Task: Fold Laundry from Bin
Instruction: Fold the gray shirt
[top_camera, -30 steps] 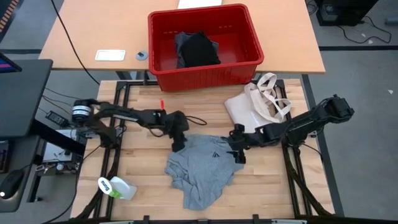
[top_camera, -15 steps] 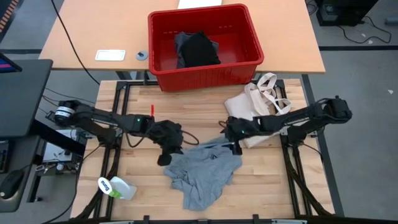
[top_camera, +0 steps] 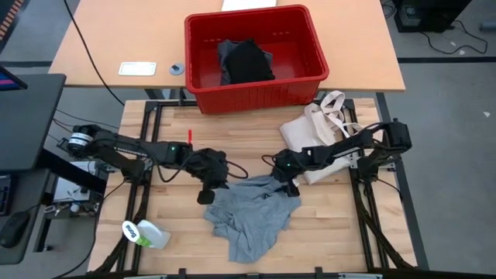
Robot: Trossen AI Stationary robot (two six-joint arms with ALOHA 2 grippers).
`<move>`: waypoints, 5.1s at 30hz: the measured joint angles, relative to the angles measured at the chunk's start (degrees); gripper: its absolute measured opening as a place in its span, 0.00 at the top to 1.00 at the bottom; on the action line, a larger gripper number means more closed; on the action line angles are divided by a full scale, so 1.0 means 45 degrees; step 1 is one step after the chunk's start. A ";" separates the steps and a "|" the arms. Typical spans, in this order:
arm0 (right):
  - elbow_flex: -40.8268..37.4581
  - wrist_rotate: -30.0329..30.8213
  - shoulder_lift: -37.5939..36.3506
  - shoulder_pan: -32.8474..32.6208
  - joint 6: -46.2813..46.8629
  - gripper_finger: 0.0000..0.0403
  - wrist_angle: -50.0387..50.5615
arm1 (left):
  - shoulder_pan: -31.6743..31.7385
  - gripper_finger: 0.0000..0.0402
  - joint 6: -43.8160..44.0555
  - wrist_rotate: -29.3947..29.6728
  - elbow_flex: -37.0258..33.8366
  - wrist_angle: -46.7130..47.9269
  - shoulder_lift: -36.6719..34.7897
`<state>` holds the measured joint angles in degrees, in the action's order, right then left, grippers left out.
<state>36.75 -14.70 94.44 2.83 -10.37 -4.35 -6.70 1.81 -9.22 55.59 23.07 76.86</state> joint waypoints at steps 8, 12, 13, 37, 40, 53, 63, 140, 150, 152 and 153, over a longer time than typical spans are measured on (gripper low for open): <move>-0.0019 0.1987 -0.1851 -0.0586 0.0459 0.19 0.0900 | 0.0033 0.96 0.0022 0.0205 0.0005 0.0068 0.0000; -0.0019 0.2570 -0.2048 -0.0847 0.0443 0.19 0.0841 | 0.0033 0.96 0.0122 0.0229 0.0005 0.0073 0.0000; -0.0019 0.2601 -0.2047 -0.0786 0.0399 0.18 0.0833 | 0.0033 0.96 0.0130 0.0229 0.0005 0.0077 0.0000; 0.0043 0.1296 -0.0004 -0.0230 0.0828 0.34 0.0982 | 0.0169 0.93 0.0421 0.0517 0.0015 0.0986 0.0000; 0.0010 0.1008 -0.0254 -0.0340 0.1053 0.59 0.1199 | 0.0170 0.93 0.0420 0.1016 0.0015 0.1267 0.0000; -0.0053 -0.2096 -0.5013 -0.0368 0.2969 0.97 0.2908 | 0.0393 0.93 0.0120 0.1457 0.0015 0.0695 -0.1379; -0.0049 -0.1940 -0.7690 -0.0379 0.3425 0.97 0.4072 | 0.0402 0.93 0.0079 0.1464 0.0012 -0.0703 -0.2449; 0.3526 0.0812 -0.0721 -0.0500 -0.1555 0.85 0.4426 | -0.4120 0.94 0.7153 0.5912 -0.3701 0.1041 -0.2239; 0.3521 0.0702 -0.0430 0.0438 -0.0855 0.47 0.4840 | -0.3963 0.62 0.7809 0.8278 -0.3701 0.3298 -0.2239; 0.3521 0.1008 -0.1031 0.0637 -0.0728 0.41 0.5073 | -0.3742 0.53 0.8244 0.8813 -0.3698 0.3862 -0.2239; 0.3521 0.1291 -0.1383 0.0728 -0.0713 0.39 0.5272 | -0.3600 0.49 0.8480 0.8893 -0.3679 0.4130 -0.2239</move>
<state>52.60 -8.89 88.22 6.11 -13.58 19.37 -22.90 39.97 30.80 39.04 41.66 66.78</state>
